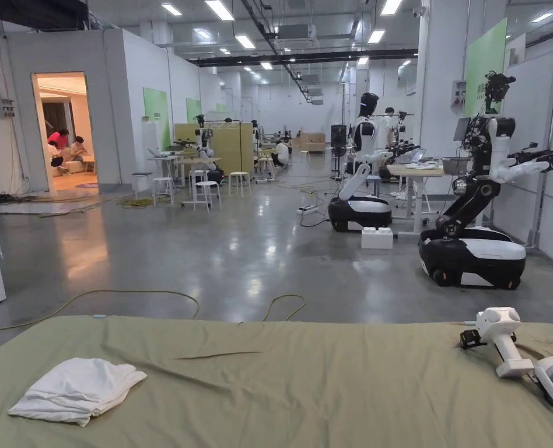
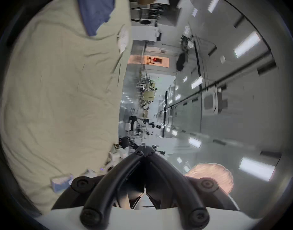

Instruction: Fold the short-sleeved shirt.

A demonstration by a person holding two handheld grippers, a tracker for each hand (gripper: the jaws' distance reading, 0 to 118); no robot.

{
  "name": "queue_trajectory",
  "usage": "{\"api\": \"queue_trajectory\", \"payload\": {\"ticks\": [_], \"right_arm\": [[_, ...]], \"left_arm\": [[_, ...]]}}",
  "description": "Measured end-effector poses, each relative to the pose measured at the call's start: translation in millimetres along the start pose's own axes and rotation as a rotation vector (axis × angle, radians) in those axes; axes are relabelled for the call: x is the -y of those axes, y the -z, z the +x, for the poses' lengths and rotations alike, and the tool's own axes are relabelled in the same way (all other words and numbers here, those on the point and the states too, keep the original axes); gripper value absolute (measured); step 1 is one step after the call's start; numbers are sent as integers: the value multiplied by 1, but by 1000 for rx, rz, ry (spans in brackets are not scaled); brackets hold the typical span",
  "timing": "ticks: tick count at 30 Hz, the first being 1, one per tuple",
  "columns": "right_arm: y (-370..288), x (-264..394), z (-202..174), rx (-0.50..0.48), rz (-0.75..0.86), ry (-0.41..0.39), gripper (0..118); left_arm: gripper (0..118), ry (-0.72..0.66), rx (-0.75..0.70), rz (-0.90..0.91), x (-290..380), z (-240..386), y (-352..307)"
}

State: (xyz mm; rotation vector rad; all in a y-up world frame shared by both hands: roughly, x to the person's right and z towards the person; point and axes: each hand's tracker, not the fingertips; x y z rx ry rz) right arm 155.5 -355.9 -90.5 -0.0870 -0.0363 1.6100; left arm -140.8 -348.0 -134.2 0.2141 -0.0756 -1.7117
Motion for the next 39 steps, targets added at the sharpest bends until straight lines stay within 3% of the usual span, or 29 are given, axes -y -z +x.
{"api": "queue_trajectory", "payload": {"ticks": [3, 5, 7, 8, 10, 12, 13, 15, 18, 19, 27, 33, 39], "right_arm": [[4, 1, 25, 14, -27, 372, 0], [7, 13, 48, -15, -68, 668, 0], [9, 26, 63, 26, -78, 923, 0], [10, 33, 70, 39, -104, 1049, 0], [9, 54, 75, 18, -126, 1387, 0], [3, 72, 75, -46, -98, 1716, 0], [0, 79, 74, -58, -98, 1833, 0], [-2, 84, 72, -57, -92, 1860, 0], [-4, 71, 72, -21, -135, 1713, 0], [-4, 68, 72, -41, -121, 1707, 0], [-9, 48, 81, -63, -61, 1682, 0], [-16, 43, 87, -73, -40, 1719, 0], [-18, 33, 92, -89, -23, 1686, 0]], "left_arm": [[4, -467, 3, -19, 12, -36, 0], [4, -872, 22, -122, 29, -66, 7], [4, -1289, 77, -195, 56, -86, 15], [5, -1511, 126, -169, 73, -89, 16], [5, -1948, 196, -98, 107, -79, 11], [5, -2003, 163, -134, 106, -67, 5], [5, -1860, 137, -207, 101, -67, 4], [5, -1711, 173, -235, 86, -68, 3], [5, -1756, 198, -159, 86, -69, -2], [5, -1774, 188, -145, 87, -71, -4], [5, -1769, 133, -134, 89, -78, -8], [5, -1753, 123, -89, 92, -77, -14], [5, -1777, 135, -77, 96, -76, -15]]}}
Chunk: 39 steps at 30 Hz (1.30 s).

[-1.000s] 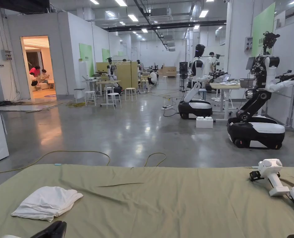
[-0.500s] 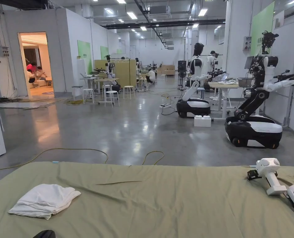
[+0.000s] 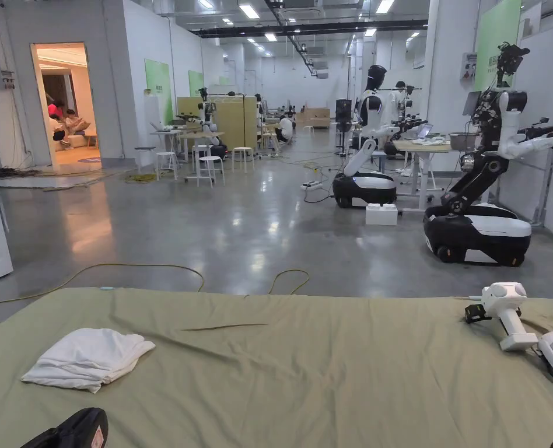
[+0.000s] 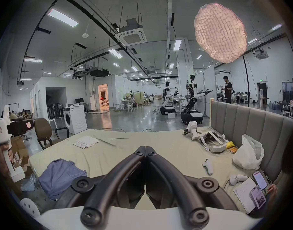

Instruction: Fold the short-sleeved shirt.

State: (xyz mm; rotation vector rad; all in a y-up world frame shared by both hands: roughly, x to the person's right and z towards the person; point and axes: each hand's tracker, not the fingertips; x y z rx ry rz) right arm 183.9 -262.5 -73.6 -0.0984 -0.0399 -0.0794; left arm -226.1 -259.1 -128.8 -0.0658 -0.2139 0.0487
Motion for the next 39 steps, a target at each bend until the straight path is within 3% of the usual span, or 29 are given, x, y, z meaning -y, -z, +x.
{"api": "queue_trajectory", "payload": {"ticks": [7, 9, 11, 13, 14, 16, 19, 25, 29, 30, 31, 33, 34, 35, 36, 39], "right_arm": [[-2, 4, -6, -46, 2, -26, 0], [0, 9, -7, -57, -5, -35, 0], [5, 13, -7, -70, -29, -37, 0], [8, 20, -6, -85, -51, -32, 0], [9, 25, -5, -95, -62, -24, 0], [11, 33, -4, -123, -96, 13, 0], [17, 49, -6, -139, -143, 43, 0], [22, 70, -10, -125, -254, -22, 0], [24, 83, -13, -78, -329, -61, 0], [24, 86, -15, -72, -346, -61, 0], [24, 91, -14, -72, -365, -58, 0], [26, 99, -12, -67, -405, -51, 0], [27, 104, -12, -63, -422, -51, 0], [27, 108, -11, -61, -434, -51, 0], [29, 112, -11, -59, -447, -45, 0], [28, 119, -7, -66, -472, -11, 0]], "left_arm": [[6, -62, 4, -16, 2, -25, 0], [26, -88, -36, -45, 5, -41, 2], [58, -101, -58, -89, 10, -61, 7], [65, -125, -76, -155, 18, -81, 16], [74, -141, -77, -195, 26, -94, 22], [78, -168, -100, -276, 45, -118, 38], [104, -196, -139, -417, 89, -149, 73], [107, -259, -170, -705, 197, -206, 158], [102, -243, -255, -887, 245, -216, 194], [91, -213, -268, -919, 255, -214, 198], [72, -184, -276, -942, 264, -212, 201], [62, -109, -285, -912, 271, -196, 196], [48, -102, -288, -888, 265, -192, 195], [18, -117, -267, -909, 264, -191, 197], [4, -111, -256, -908, 264, -190, 198], [4, -102, -286, -955, 269, -193, 209]]}}
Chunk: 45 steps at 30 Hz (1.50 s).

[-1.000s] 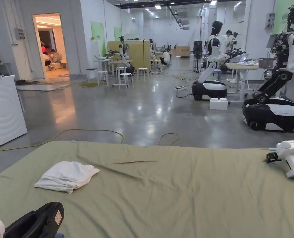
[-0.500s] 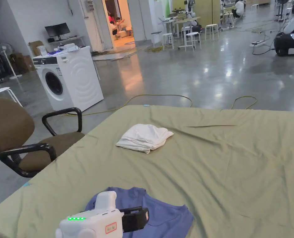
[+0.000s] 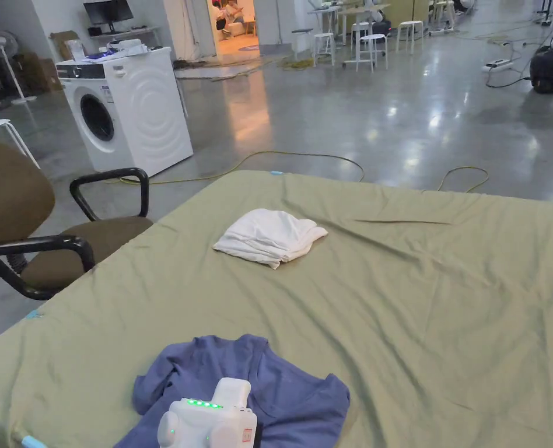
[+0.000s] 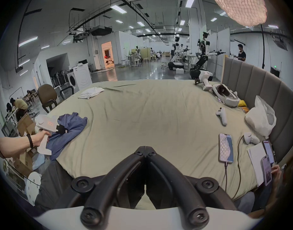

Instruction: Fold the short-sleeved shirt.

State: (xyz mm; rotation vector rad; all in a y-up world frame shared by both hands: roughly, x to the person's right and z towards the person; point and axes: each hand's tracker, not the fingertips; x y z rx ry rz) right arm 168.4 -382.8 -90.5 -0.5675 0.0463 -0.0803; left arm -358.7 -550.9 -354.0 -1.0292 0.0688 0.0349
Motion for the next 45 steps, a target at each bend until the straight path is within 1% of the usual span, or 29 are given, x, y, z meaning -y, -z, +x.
{"api": "queue_trajectory", "payload": {"ticks": [3, 4, 5, 6, 7, 11, 12, 13, 14, 16, 17, 20, 22, 25, 28, 32, 34, 36, 38, 39, 40, 41, 42, 43, 44, 45], "right_arm": [[-10, 2, 3, -6, 31, 4, 0], [-14, 3, 7, -14, 44, 18, 0], [-17, 3, 12, -29, 48, 34, 0], [-20, 4, 15, -39, 48, 48, 0], [-22, 5, 20, -39, 43, 61, 0], [-33, 10, 35, -13, 72, 121, 0], [-36, 11, 38, 1, 84, 145, 0], [-39, 13, 41, 8, 97, 173, 0], [-43, 15, 44, 8, 110, 195, 0], [-52, 21, 50, 27, 136, 234, 0], [-57, 24, 53, 38, 142, 246, 0], [-73, 33, 60, 74, 147, 248, 0], [-85, 40, 65, 110, 147, 245, 0], [-103, 52, 74, 162, 147, 262, 0], [-120, 66, 84, 224, 137, 291, 0], [-139, 81, 97, 293, 115, 321, 0], [-145, 87, 102, 313, 100, 338, 0], [-149, 90, 104, 328, 93, 345, 0], [-148, 92, 106, 324, 89, 359, 0], [-145, 93, 106, 318, 88, 364, 0], [-142, 93, 106, 310, 88, 366, 0], [-138, 92, 105, 301, 85, 368, 0], [-139, 92, 104, 288, 80, 364, 0], [-132, 90, 107, 272, 78, 351, 0], [-127, 87, 104, 250, 76, 334, 0], [-120, 83, 101, 224, 77, 317, 0]], "left_arm": [[4, -106, 81, -16, -11, -17, -11], [4, -163, 122, 36, -17, -25, -31], [4, -212, 157, 152, -29, -36, -44], [4, -243, 210, 222, -39, -42, -64], [4, -251, 217, 285, -51, -45, -85], [4, -174, 259, 452, -101, -22, -170], [4, -175, 294, 493, -112, -15, -185], [4, -153, 343, 517, -126, -7, -198], [4, -131, 360, 540, -135, 4, -208], [4, -35, 401, 573, -152, 40, -223], [4, 11, 420, 567, -158, 62, -223], [4, 122, 490, 526, -163, 127, -210], [4, 187, 563, 480, -152, 186, -194], [4, 257, 694, 366, -123, 266, -161], [4, 334, 851, 235, -73, 349, -134], [4, 407, 954, 55, 2, 440, -106], [4, 474, 1003, -33, 41, 470, -112], [4, 532, 1014, -65, 77, 493, -115], [6, 541, 1028, -97, 102, 500, -115], [11, 520, 1028, -126, 109, 501, -113], [25, 483, 1029, -142, 116, 500, -111], [57, 454, 1061, -155, 114, 494, -106], [80, 421, 1090, -173, 114, 487, -107], [95, 430, 1082, -172, 112, 478, -113], [99, 437, 1089, -141, 108, 466, -124], [99, 461, 1098, -59, 93, 453, -133]]}}
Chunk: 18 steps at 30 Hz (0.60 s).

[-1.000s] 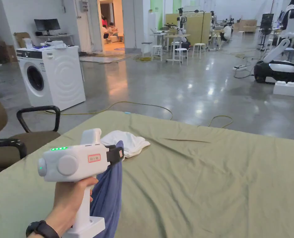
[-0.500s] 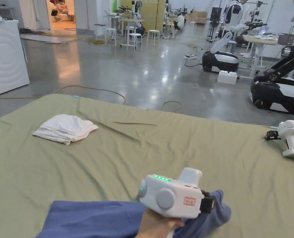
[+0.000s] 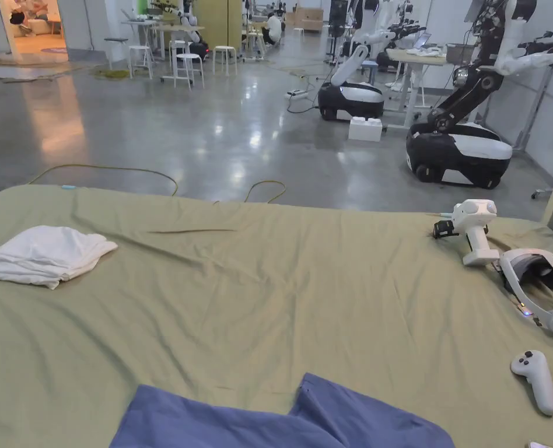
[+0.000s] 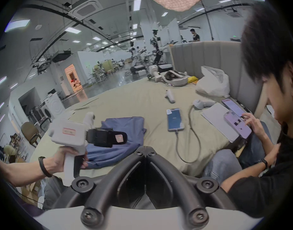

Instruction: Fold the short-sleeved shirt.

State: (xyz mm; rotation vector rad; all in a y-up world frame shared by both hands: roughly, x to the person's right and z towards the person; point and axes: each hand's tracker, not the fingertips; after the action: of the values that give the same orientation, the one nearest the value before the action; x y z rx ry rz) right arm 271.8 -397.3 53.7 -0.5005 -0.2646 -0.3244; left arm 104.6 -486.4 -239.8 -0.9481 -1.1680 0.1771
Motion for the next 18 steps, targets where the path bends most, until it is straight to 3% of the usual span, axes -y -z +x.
{"api": "queue_trajectory", "payload": {"ticks": [6, 10, 13, 15, 16, 18], "right_arm": [[36, -24, -39, -147, 21, -95, 0], [43, -53, -73, -243, 117, -157, 0], [39, -73, -93, -298, 202, -198, 0], [36, -84, -104, -287, 230, -212, 0], [36, -88, -109, -273, 238, -222, 0], [33, -93, -116, -257, 264, -234, 0]], "left_arm": [[99, 284, -308, 405, -34, 28, -161], [99, 414, -485, 660, -39, 63, -268], [98, 504, -668, 752, -16, 89, -323], [97, 491, -785, 794, 10, 97, -345], [95, 456, -856, 811, 23, 101, -353], [71, 389, -908, 834, 41, 104, -370]]}}
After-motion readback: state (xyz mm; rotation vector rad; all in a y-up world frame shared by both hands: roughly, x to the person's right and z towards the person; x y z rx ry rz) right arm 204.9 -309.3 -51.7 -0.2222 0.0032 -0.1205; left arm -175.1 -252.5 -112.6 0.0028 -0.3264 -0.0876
